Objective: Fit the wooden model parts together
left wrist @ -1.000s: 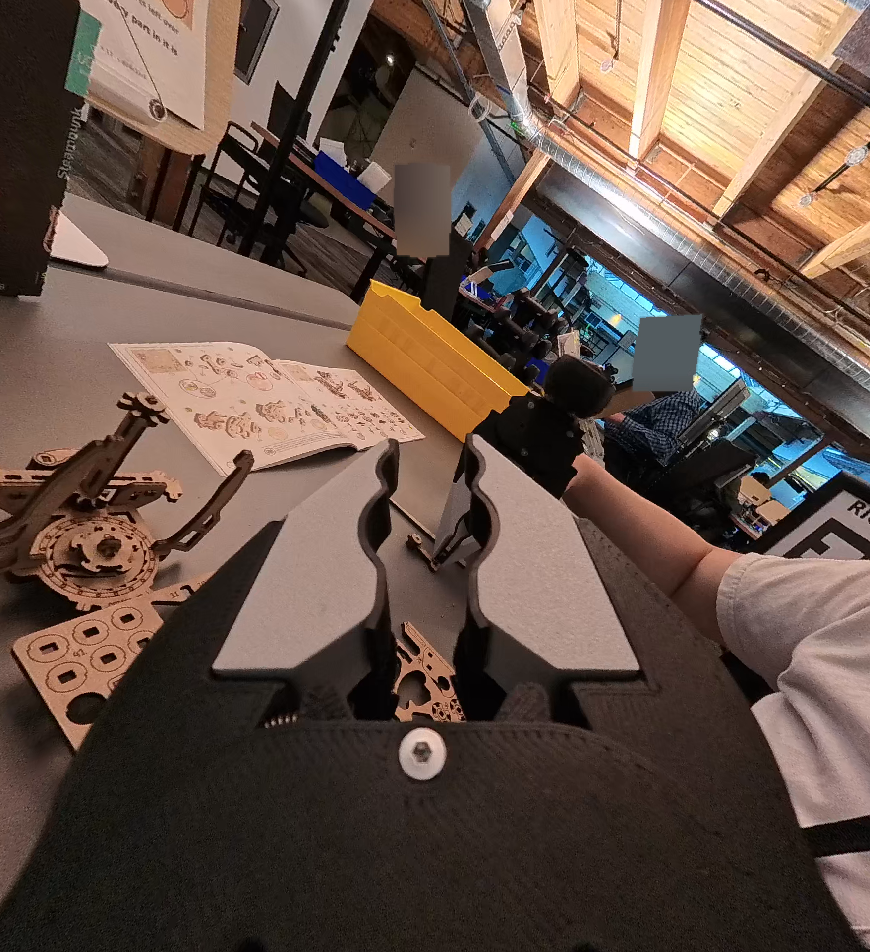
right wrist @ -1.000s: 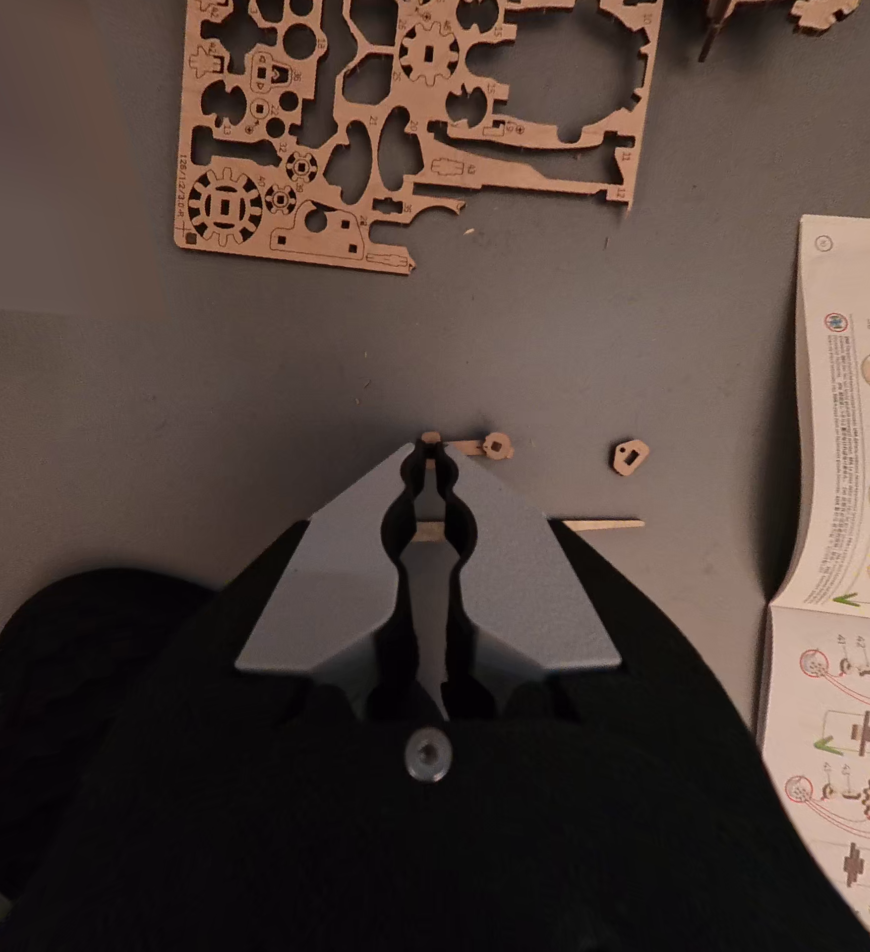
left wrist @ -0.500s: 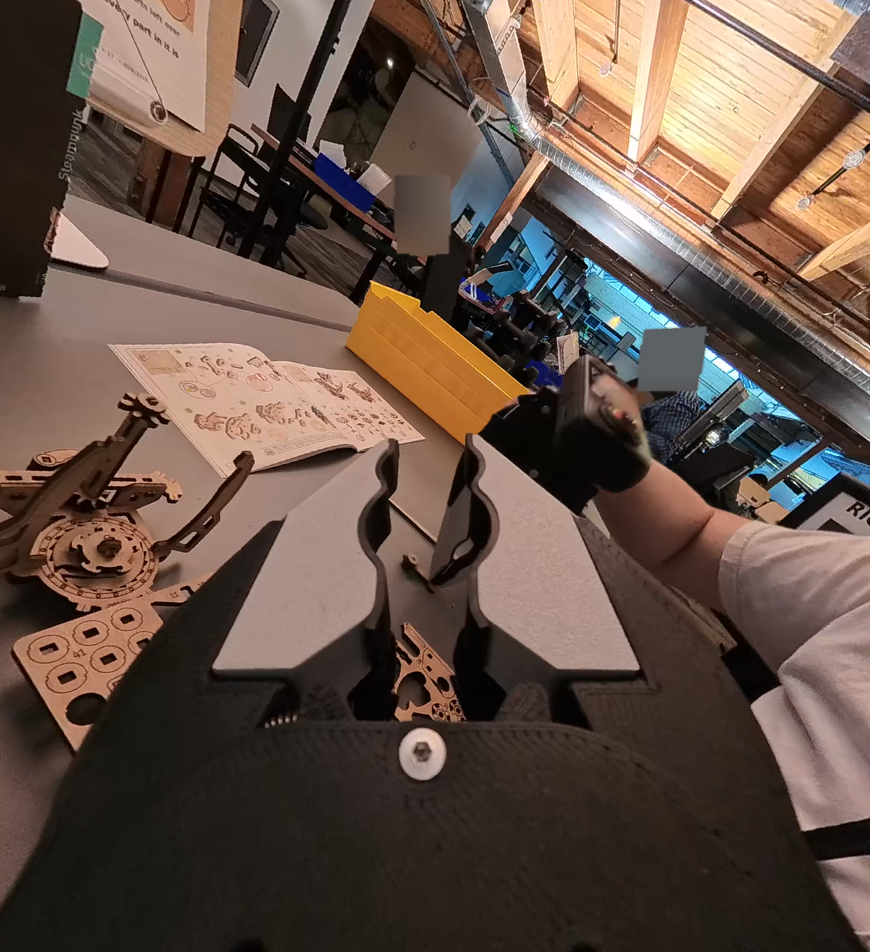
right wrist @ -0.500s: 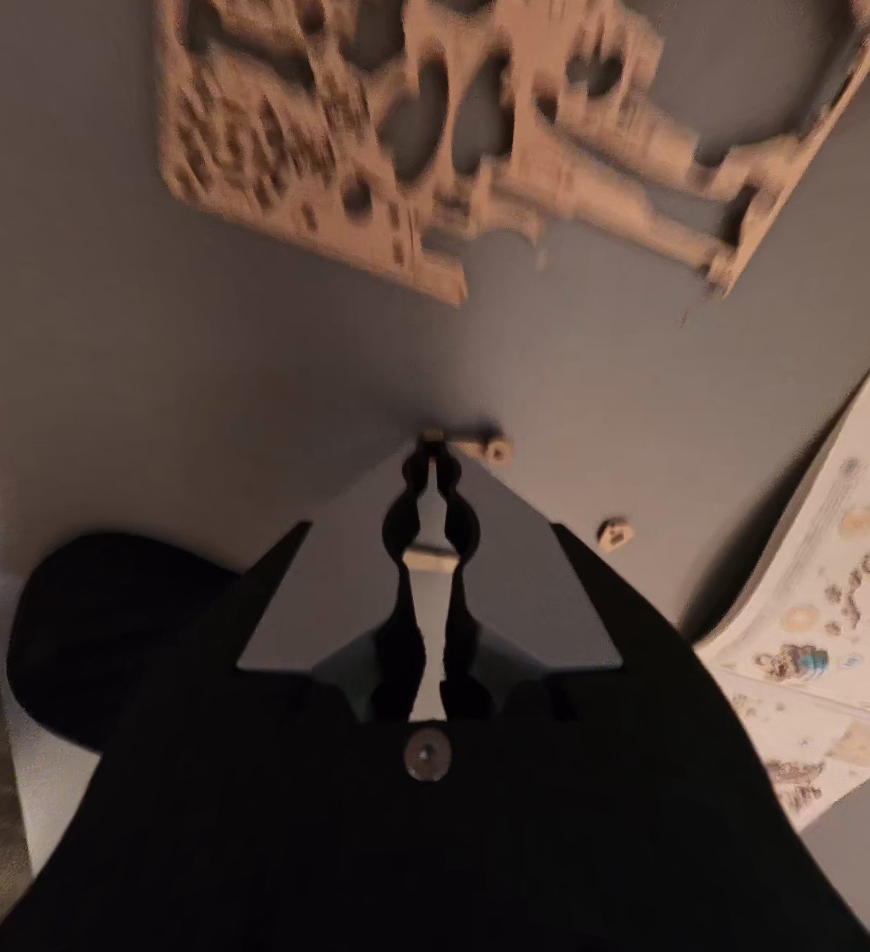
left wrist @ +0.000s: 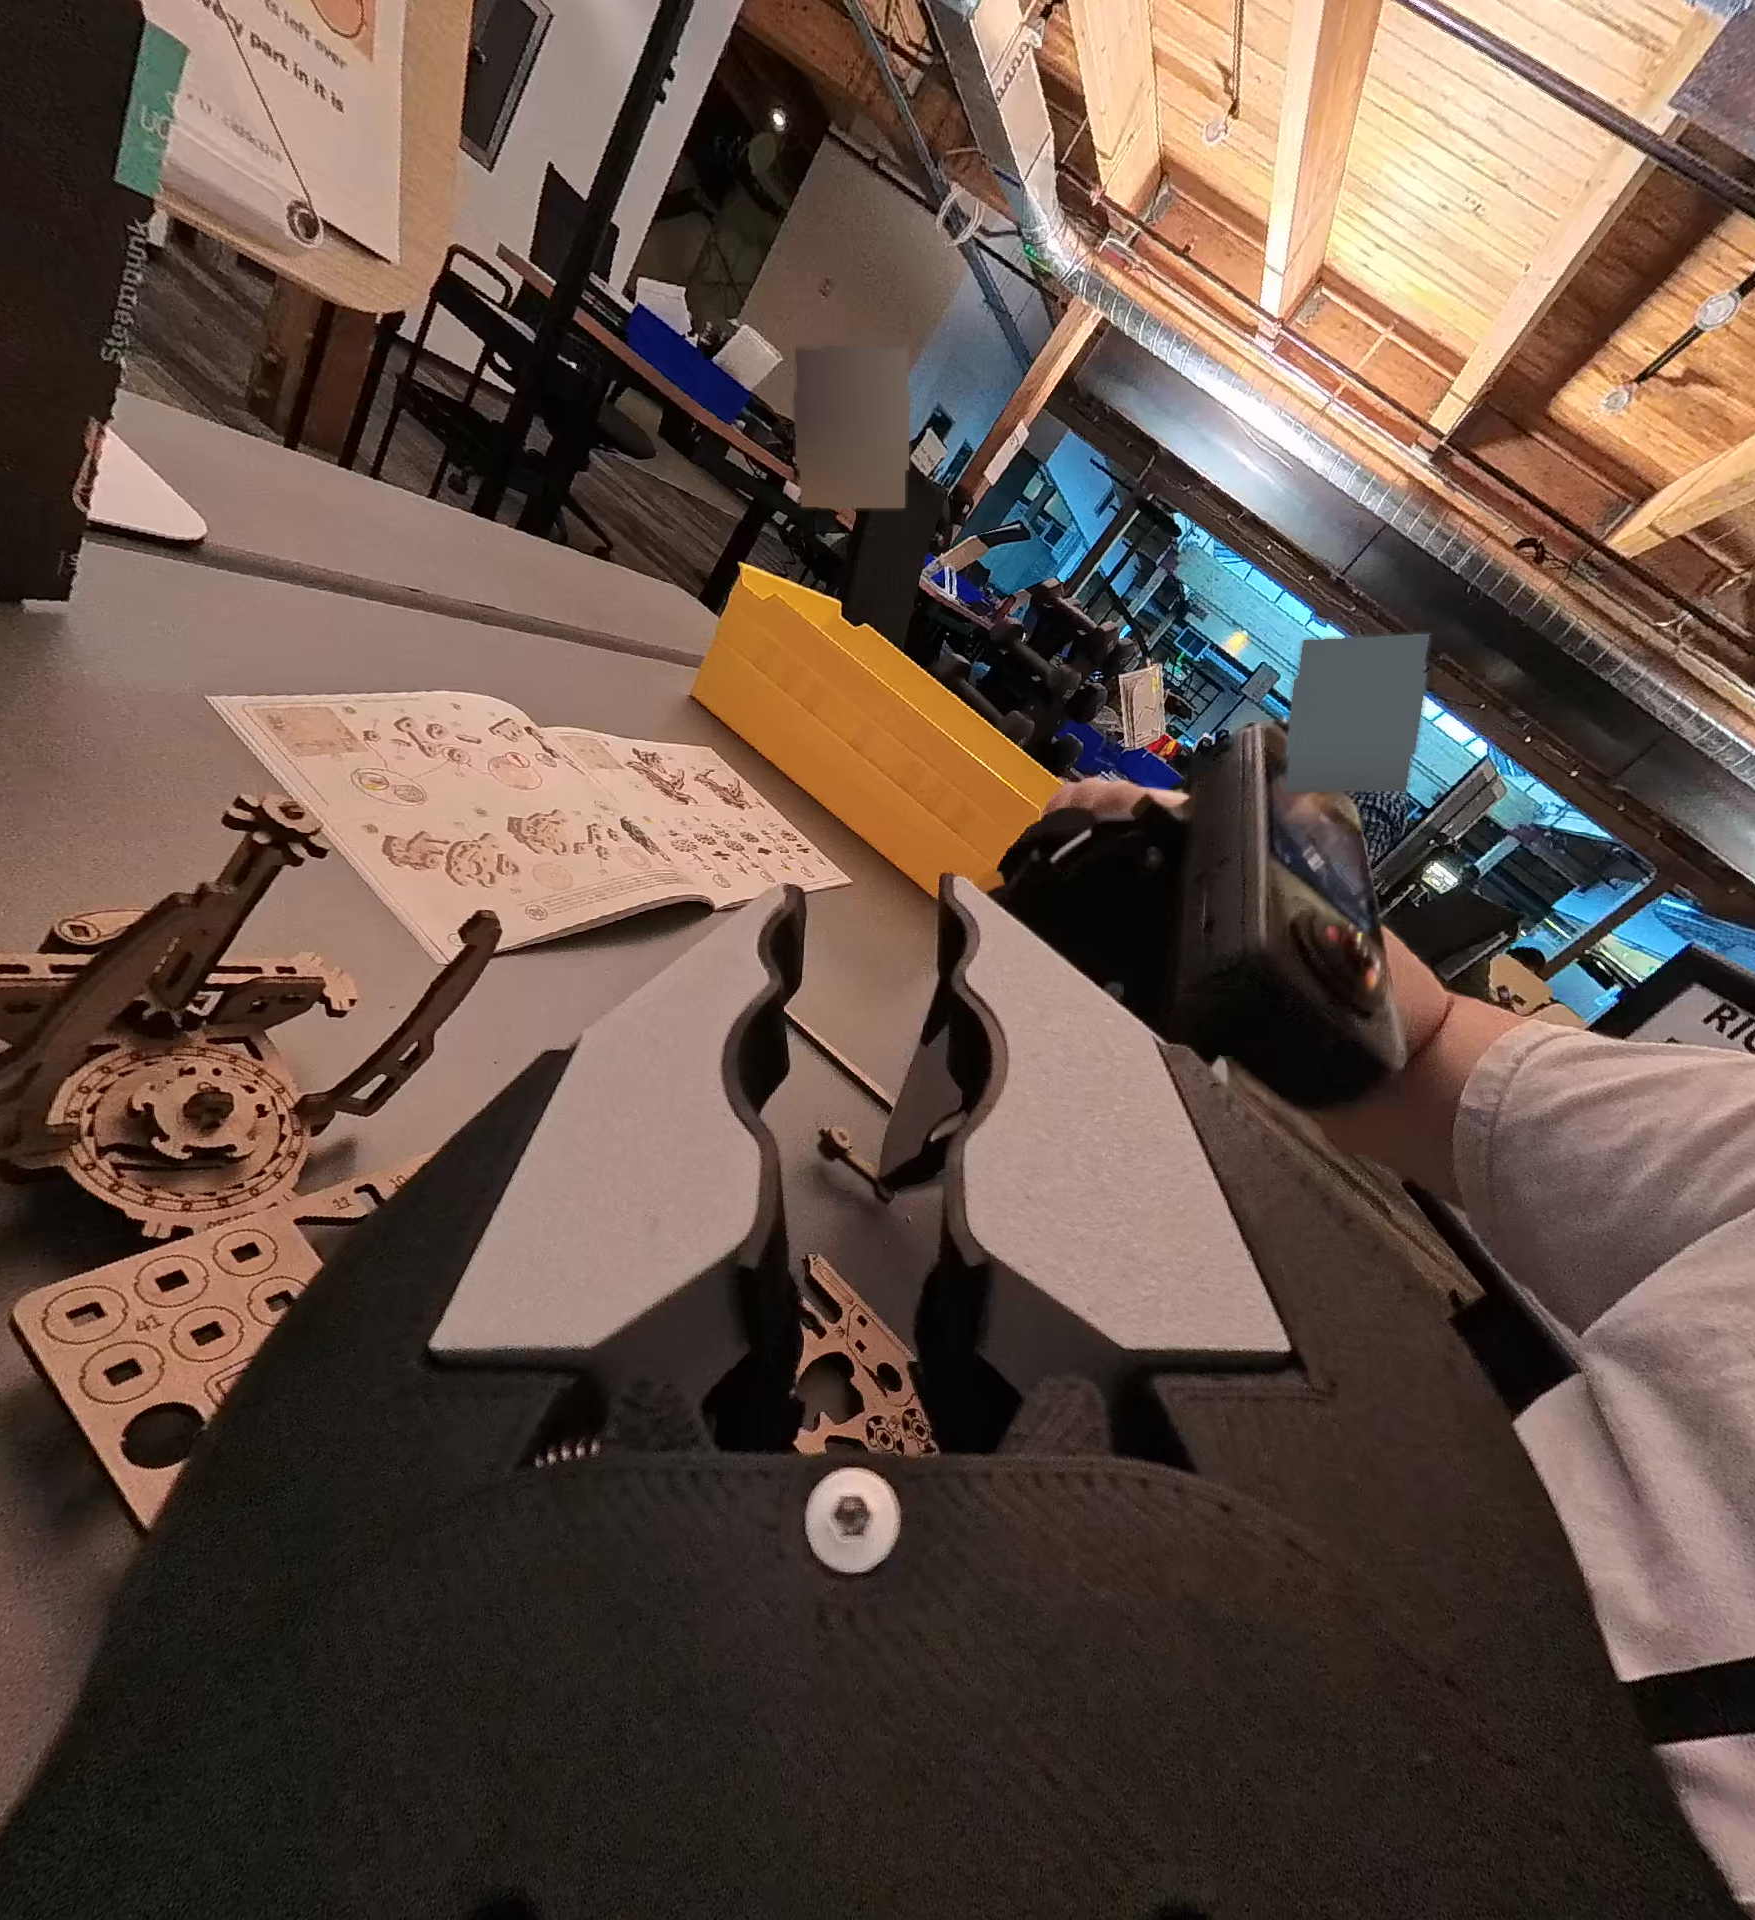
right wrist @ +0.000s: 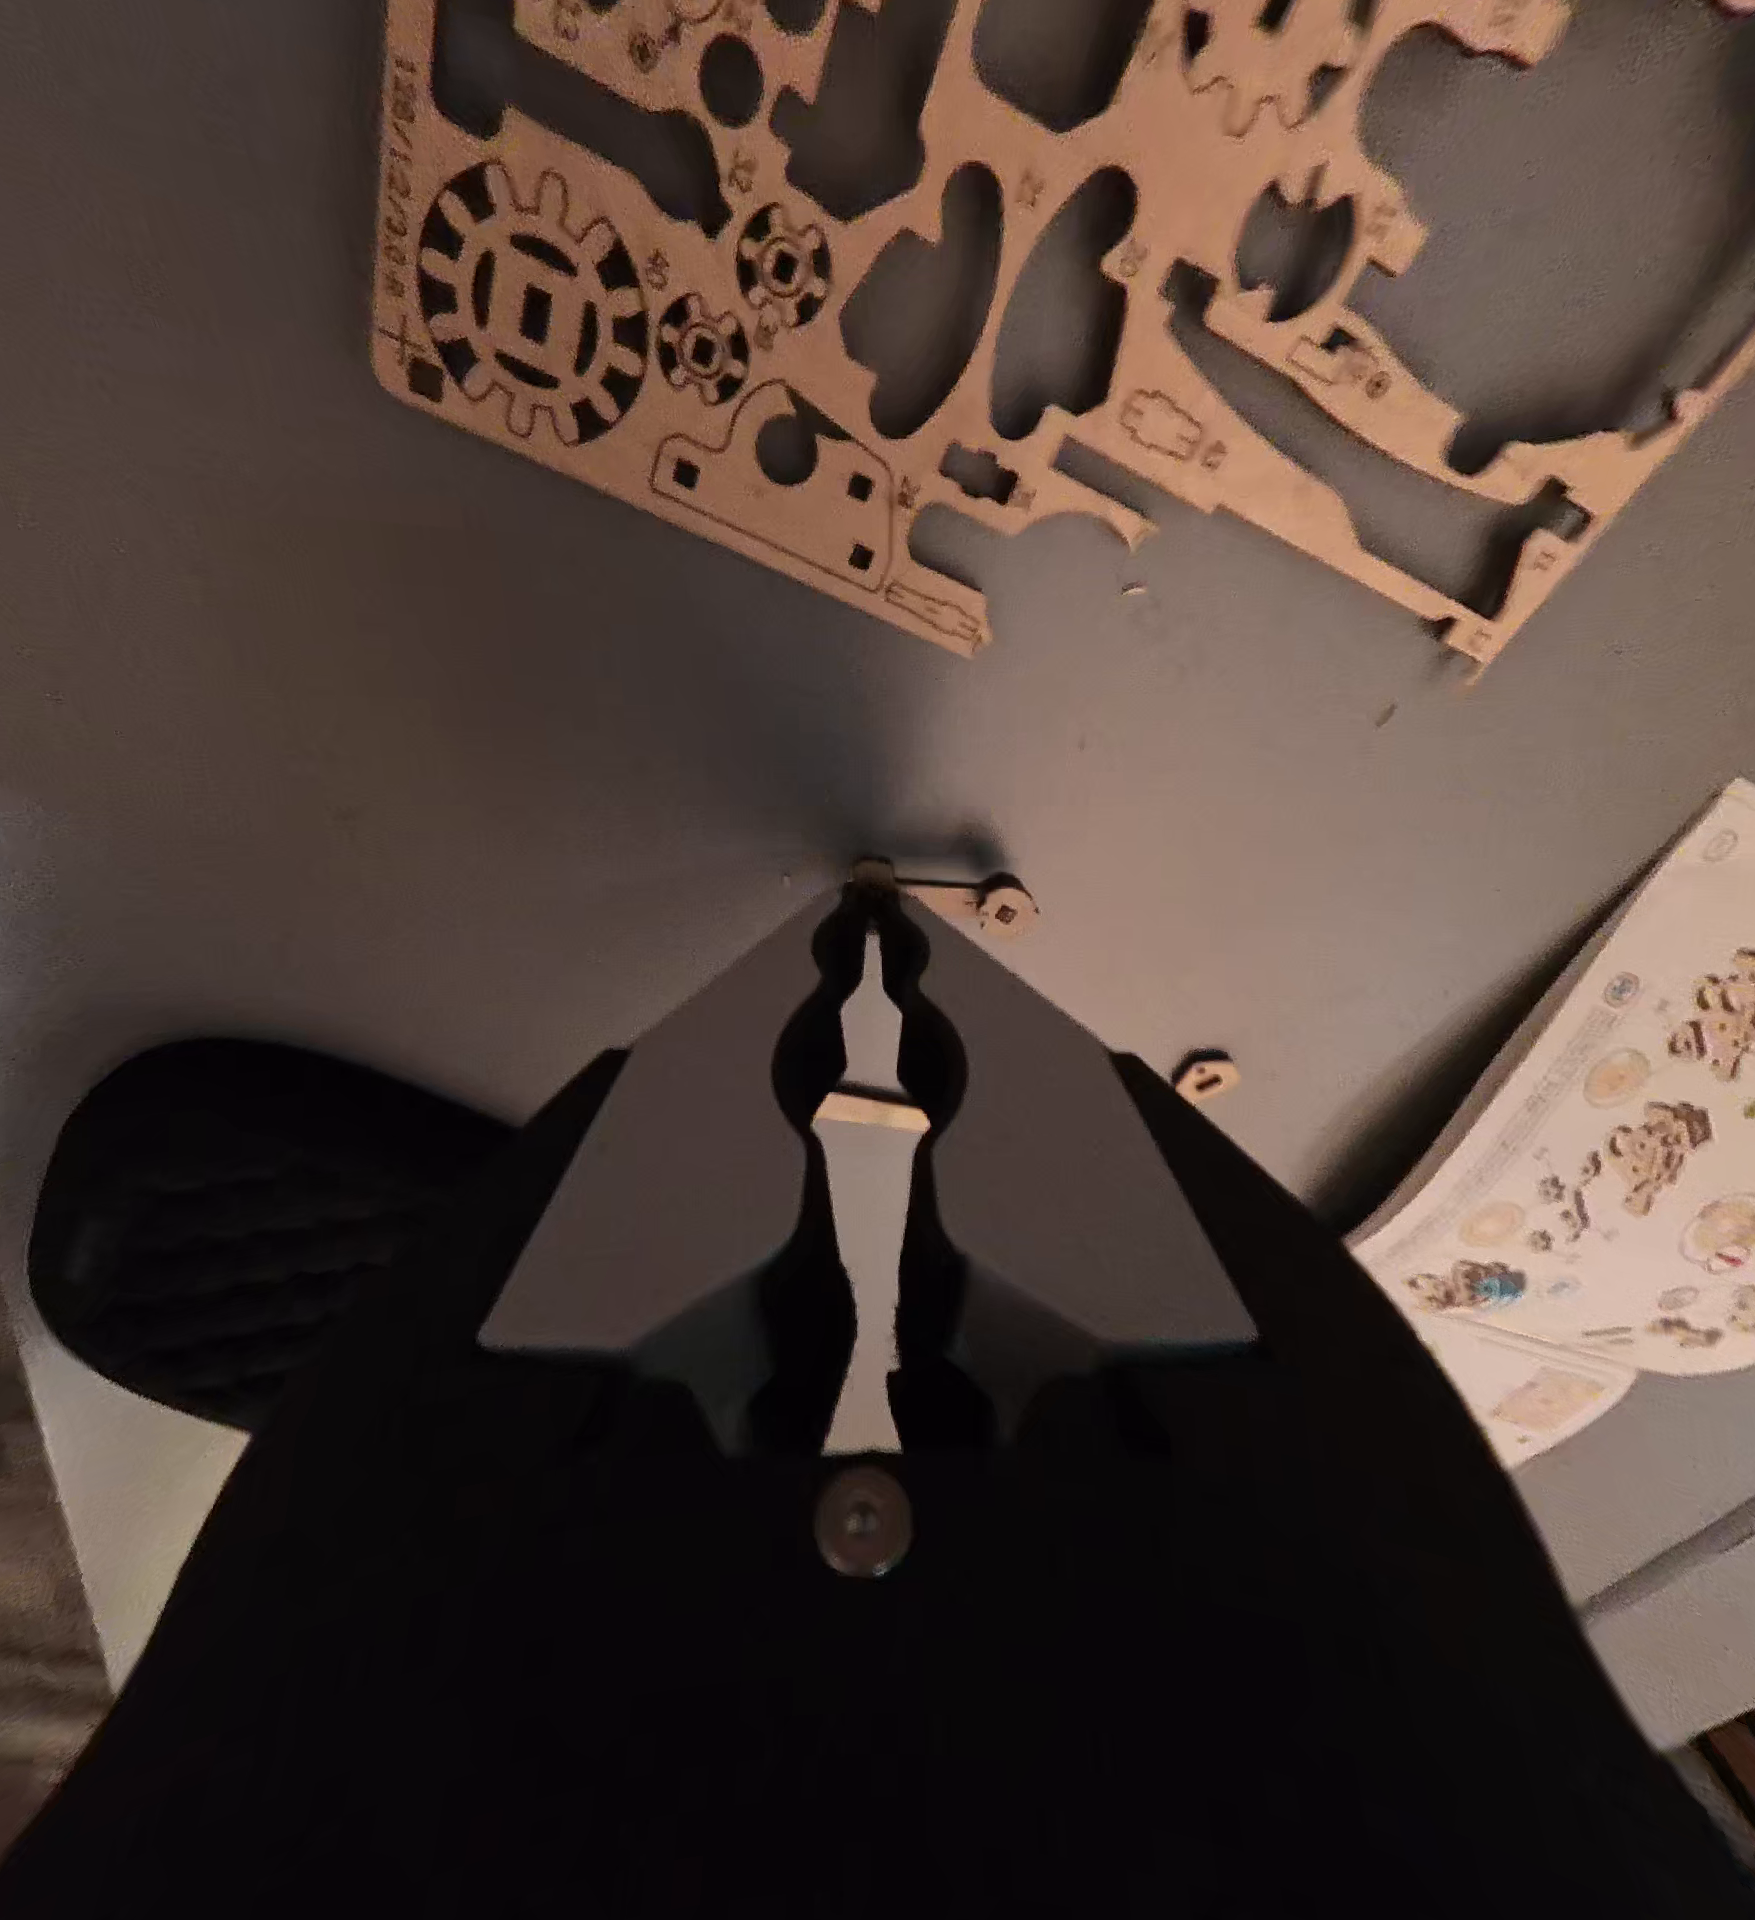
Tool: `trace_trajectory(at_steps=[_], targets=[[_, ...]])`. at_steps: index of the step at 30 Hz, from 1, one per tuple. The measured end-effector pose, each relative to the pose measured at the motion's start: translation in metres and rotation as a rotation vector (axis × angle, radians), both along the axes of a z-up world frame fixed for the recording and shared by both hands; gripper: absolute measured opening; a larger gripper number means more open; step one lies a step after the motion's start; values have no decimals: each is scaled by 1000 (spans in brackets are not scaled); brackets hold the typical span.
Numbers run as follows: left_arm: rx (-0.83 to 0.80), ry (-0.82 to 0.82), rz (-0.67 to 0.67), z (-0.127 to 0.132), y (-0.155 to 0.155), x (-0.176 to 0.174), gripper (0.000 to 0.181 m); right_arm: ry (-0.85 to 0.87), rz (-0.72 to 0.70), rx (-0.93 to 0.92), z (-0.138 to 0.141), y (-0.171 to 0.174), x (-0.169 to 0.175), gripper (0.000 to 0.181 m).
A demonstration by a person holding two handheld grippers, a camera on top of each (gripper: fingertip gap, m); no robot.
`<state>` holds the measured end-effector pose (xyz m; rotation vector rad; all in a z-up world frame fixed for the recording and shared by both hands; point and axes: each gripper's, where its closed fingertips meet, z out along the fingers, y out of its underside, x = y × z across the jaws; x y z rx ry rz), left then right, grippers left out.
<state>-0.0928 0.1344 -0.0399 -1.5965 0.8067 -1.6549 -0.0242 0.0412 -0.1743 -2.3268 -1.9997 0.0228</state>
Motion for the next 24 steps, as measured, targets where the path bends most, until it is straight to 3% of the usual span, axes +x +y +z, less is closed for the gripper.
trace_trajectory(at_steps=[5, 11, 18, 24], targets=[[-2, -8, 1, 1, 0, -1, 23, 210, -130, -17, 3, 15, 9, 0], [-4, 0, -2, -1, 0, 0, 23, 300, -166, 1, 4, 14, 20, 17], [-3, 5, -8, -2, -1, 2, 23, 370, -190, 51, 4, 12, 15, 16], [-13, 2, -3, -3, 1, 1, 23, 437, -244, 14, 1, 17, 10, 0]])
